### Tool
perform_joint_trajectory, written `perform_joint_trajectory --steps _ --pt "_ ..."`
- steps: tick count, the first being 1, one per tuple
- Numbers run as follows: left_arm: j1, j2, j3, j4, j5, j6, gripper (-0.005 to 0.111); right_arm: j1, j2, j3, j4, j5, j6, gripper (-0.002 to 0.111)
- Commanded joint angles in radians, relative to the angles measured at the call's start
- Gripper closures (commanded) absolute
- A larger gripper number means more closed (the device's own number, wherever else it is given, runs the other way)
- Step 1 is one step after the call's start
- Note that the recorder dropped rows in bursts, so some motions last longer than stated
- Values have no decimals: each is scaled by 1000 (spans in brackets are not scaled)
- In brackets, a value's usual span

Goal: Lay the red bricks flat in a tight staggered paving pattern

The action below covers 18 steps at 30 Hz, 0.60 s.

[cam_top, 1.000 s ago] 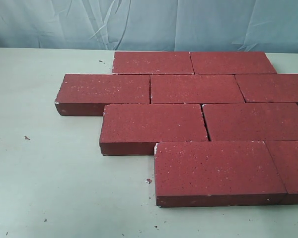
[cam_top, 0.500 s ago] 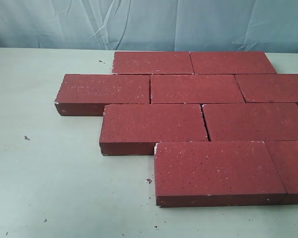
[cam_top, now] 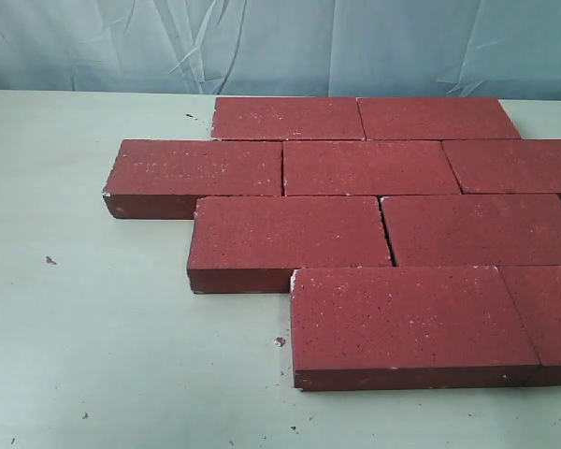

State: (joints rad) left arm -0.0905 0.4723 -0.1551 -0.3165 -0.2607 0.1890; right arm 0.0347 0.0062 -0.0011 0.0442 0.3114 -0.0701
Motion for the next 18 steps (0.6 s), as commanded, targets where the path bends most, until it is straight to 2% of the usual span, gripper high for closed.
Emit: perform_joint_trajectory --steps 1,9,12,14,18 --pt "-2 -6 0 0 -6 -3 107 -4 -6 1 -9 -5 1 109" --pt "-2 -125 11 13 -8 -3 107 -4 -6 1 -9 -5 1 109" --pt "0 -187 37 211 31 -14 107 -4 -6 1 -9 -5 1 109" --pt "0 -229 55 334 59 -106 107 -4 -6 1 -9 -7 1 109" --pt "28 -322 105 408 101 -189 107 -4 -6 1 -9 -7 1 109"
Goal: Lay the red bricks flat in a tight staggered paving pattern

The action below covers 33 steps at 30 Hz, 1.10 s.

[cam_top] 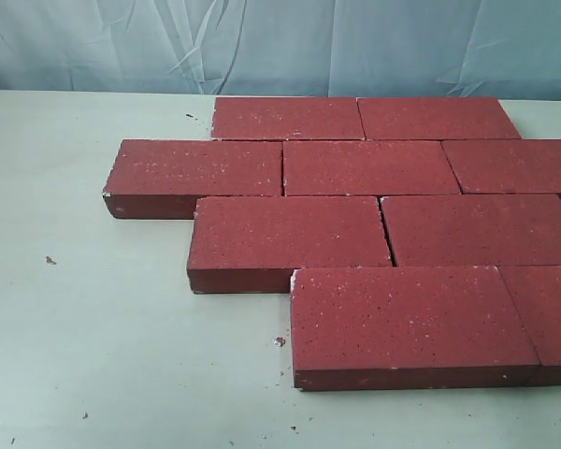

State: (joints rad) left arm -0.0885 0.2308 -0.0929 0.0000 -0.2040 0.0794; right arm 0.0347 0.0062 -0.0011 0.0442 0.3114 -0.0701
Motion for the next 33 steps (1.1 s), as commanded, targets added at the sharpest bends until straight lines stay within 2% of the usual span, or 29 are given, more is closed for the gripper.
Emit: perform_joint_trajectory --steps 1,6,16,33 --pt "33 -100 59 91 53 -79 107 -4 -6 1 -9 -7 1 109" --pt "49 -190 93 75 113 -79 107 -4 -6 1 -9 -7 1 109" --pt "49 -231 93 42 445 -79 107 -4 -6 1 -9 -7 1 109" --pt "49 -231 93 38 435 -74 107 -4 -6 1 -9 -7 1 109"
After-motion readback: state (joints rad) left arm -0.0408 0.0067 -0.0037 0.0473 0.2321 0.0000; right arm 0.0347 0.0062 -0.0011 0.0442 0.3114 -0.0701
